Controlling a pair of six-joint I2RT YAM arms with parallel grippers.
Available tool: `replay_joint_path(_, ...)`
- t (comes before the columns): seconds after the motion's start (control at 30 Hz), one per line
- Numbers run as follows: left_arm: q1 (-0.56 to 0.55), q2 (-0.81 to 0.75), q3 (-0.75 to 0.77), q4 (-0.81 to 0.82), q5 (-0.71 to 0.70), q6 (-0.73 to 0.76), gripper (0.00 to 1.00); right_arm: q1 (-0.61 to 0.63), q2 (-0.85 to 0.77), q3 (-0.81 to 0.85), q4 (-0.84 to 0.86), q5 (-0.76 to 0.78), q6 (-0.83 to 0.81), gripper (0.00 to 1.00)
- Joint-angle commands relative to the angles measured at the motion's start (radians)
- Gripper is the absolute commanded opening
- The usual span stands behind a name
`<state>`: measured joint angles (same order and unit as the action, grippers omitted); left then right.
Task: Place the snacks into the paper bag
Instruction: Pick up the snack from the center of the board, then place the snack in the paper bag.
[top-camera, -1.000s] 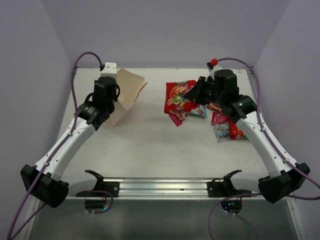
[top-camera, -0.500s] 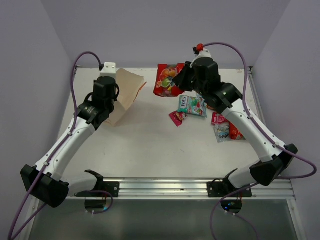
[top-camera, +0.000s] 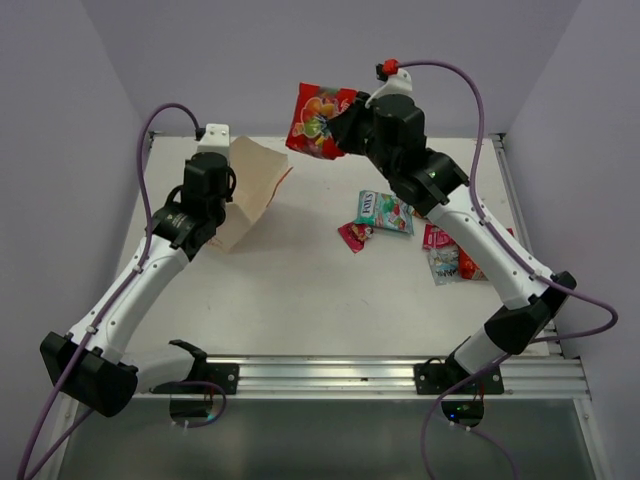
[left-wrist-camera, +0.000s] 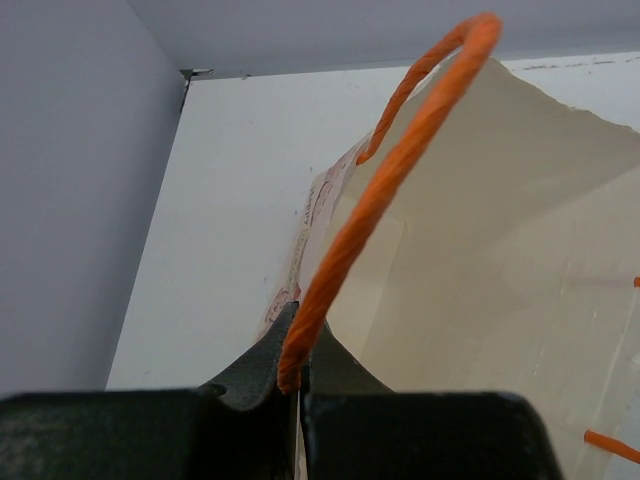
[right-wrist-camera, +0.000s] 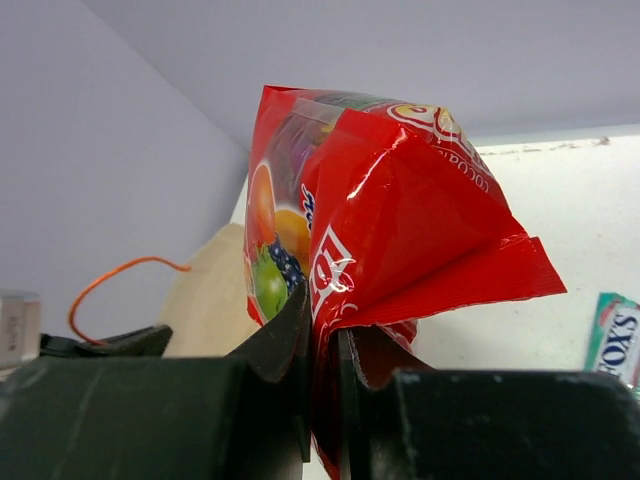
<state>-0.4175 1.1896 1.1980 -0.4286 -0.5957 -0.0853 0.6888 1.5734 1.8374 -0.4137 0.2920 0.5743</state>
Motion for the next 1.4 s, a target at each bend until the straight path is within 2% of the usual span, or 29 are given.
replay_joint_path(0.0, 0.013, -0.021, 0.0, 0.056, 0.02, -0.005, 0.0, 0.057, -0.003, 0.088, 0.216, 0.03, 0.021, 0.0)
replay_joint_path(0.27, 0.023, -0.019, 0.002, 0.054, 0.039, -0.014, 0.0, 0.172, 0.069, 0.168, 0.201, 0.055, 0.038, 0.0)
replay_joint_path(0.57, 0.029, -0.015, 0.009, 0.042, 0.028, -0.057, 0.0, 0.221, 0.1, 0.089, 0.113, 0.131, 0.14, 0.0)
replay_joint_path(1.07, 0.028, -0.038, 0.061, -0.032, 0.076, -0.278, 0.0, 0.23, 0.094, -0.092, 0.072, 0.006, 0.3, 0.0)
replay_joint_path(1.37, 0.023, -0.068, 0.04, -0.061, 0.132, -0.404, 0.0, 0.23, 0.115, -0.216, 0.108, -0.103, 0.464, 0.0)
